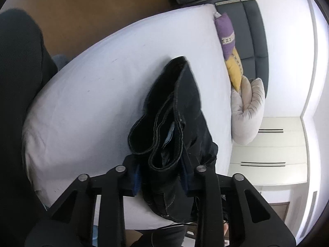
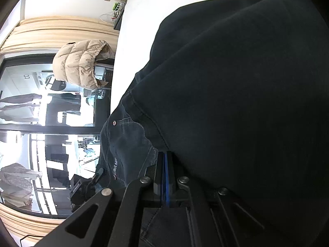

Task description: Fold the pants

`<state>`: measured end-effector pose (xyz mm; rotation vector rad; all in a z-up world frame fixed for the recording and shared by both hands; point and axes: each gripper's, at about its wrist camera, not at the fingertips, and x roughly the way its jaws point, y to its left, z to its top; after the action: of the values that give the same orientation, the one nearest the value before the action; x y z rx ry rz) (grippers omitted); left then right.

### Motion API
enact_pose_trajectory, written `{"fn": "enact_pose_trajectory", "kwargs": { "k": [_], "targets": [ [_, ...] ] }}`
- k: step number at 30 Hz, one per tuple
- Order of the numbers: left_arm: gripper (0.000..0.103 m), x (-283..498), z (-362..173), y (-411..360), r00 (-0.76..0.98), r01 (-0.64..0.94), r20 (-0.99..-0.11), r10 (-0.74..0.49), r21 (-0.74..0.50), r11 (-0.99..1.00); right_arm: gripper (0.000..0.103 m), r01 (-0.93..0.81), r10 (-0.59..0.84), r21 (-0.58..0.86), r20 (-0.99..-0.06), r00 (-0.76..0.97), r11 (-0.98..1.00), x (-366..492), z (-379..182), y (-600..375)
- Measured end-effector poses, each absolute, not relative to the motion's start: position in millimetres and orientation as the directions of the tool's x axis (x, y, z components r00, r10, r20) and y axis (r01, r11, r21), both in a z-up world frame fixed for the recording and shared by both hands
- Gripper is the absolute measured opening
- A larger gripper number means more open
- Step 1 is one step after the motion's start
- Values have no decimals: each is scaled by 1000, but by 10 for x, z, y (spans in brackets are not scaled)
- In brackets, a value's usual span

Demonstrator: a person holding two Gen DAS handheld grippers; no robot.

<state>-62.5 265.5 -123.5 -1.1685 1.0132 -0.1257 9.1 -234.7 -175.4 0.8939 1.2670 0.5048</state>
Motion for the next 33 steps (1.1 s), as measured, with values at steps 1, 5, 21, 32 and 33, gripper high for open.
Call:
{"fn": "enact_pose_trajectory", "kwargs": {
  "k": [1, 5, 21, 32, 33],
  "targets": [
    [22, -609, -1162, 2639, 584, -383, -591, -557, -805, 452, 0, 143, 756, 798, -602, 257, 586, 92, -1743, -2339],
    [18, -461, -784, 2433, 613, -279, -575, -541, -799, 533, 0, 135, 726, 765, -642, 246, 630, 109, -1693, -2284],
    [15, -62, 59, 222, 485, 314, -660, -574, -481, 818, 47, 100, 761, 838, -531, 372, 536, 73, -1517, -2672],
    [15, -122, -280, -1165, 407, 554, -789, -460, -188, 811, 100, -11, 809, 872, -450, 377, 490, 74, -1031, -3214],
    [15, -135, -308, -1253, 406, 568, -797, -447, -163, 807, 100, -15, 815, 870, -457, 355, 494, 96, -1041, -3163]
  ]
}}
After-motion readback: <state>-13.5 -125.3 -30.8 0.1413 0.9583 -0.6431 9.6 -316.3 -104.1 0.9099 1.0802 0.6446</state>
